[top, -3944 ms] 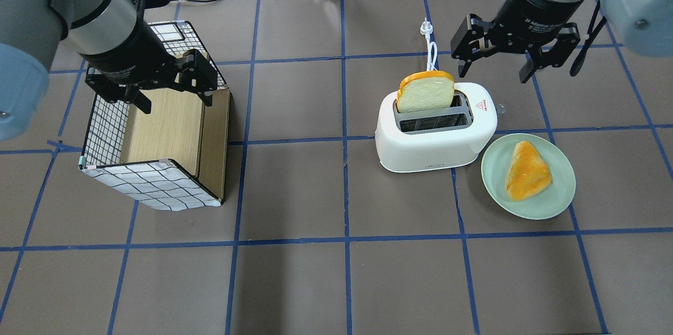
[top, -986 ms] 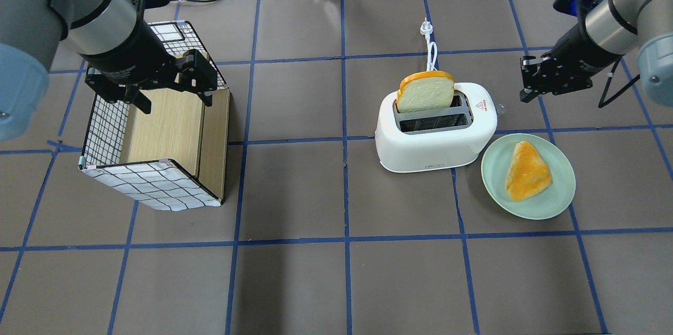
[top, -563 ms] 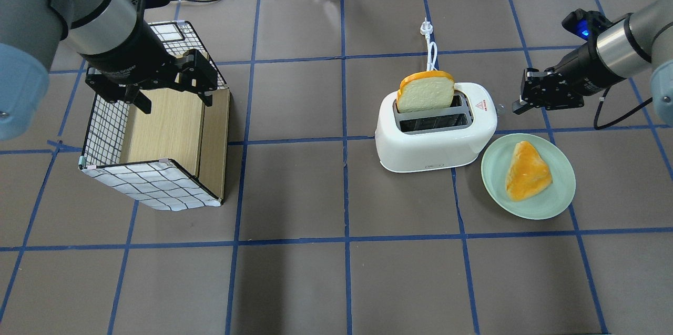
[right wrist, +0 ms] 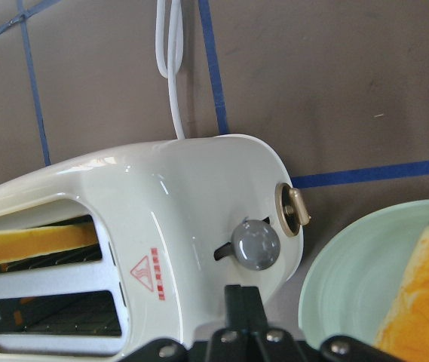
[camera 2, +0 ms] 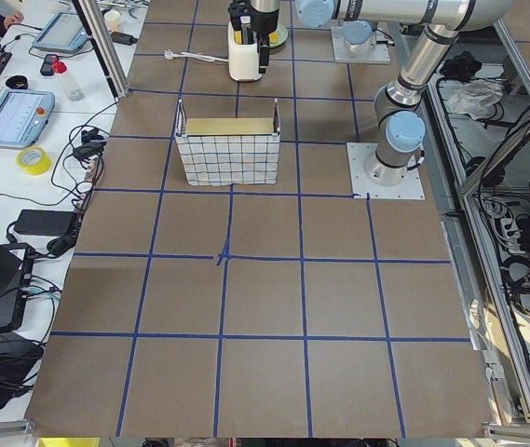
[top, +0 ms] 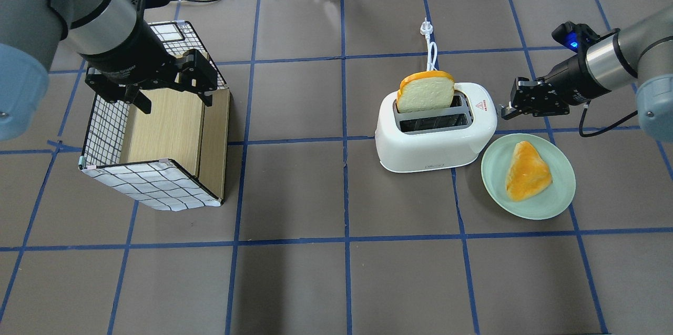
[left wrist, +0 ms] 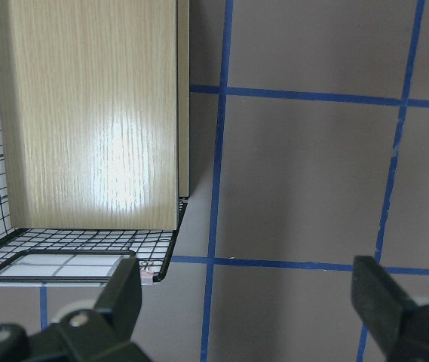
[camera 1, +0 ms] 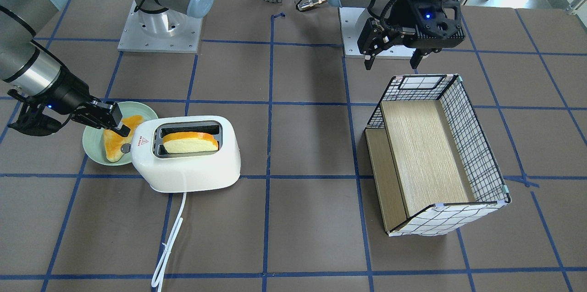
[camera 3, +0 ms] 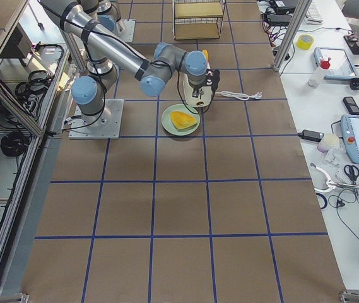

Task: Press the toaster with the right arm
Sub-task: 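Lower the right gripper to the toaster's side lever, then push the toaster lever down with the right gripper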

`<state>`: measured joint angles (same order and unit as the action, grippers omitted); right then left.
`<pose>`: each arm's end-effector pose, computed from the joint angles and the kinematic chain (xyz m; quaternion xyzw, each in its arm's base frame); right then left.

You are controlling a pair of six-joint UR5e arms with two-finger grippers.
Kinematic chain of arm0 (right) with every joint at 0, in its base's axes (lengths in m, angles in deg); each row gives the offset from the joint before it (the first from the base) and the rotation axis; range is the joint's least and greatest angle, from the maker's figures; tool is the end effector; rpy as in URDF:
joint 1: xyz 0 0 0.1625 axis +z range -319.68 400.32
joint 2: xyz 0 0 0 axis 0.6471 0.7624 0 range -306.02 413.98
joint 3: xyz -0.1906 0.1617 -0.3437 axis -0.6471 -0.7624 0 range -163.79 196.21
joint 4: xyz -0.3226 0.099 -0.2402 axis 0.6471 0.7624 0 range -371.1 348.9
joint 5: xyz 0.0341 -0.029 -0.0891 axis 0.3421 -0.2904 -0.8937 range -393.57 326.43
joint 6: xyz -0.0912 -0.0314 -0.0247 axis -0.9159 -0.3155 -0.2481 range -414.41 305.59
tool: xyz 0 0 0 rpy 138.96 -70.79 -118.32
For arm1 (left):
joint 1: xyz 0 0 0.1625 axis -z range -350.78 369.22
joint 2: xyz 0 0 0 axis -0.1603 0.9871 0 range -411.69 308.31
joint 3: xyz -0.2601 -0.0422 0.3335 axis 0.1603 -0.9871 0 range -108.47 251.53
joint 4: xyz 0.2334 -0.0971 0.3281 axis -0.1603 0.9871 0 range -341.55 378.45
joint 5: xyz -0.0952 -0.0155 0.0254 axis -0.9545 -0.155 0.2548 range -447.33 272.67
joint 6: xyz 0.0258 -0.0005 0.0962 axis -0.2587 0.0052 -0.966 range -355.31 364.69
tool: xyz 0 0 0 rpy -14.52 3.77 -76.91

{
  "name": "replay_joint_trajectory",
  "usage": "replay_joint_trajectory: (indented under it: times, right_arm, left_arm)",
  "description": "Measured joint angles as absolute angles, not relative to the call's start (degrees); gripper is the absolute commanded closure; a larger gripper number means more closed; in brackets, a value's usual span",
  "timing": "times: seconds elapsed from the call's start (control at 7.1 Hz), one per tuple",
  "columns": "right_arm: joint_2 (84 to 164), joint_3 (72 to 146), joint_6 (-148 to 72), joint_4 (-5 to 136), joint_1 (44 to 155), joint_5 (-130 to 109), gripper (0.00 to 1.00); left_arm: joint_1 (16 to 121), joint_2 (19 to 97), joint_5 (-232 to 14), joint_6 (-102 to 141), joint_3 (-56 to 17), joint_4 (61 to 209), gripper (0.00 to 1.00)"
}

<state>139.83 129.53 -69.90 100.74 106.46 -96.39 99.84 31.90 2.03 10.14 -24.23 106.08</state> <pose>-0.0263 -0.5015 0.3075 0.0824 0.9674 -0.0342 0.2370 -0.1392 -0.4480 0.4952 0.0420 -0.9988 0.0261 0.0070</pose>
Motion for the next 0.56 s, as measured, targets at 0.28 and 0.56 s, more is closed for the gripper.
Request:
replay_joint_trajectory:
  times: [0.28, 0.56]
  right_arm:
    - [138.8, 129.6, -70.0, 102.3, 106.4, -96.3, 1.00]
    - [138.1, 130.0, -70.0, 103.2, 106.4, -96.2, 1.00]
  left_arm:
    - [99.8, 31.9, 2.1, 10.1, -24.3, 106.1, 0.00]
    - [99.8, 31.9, 2.1, 10.1, -24.3, 106.1, 0.00]
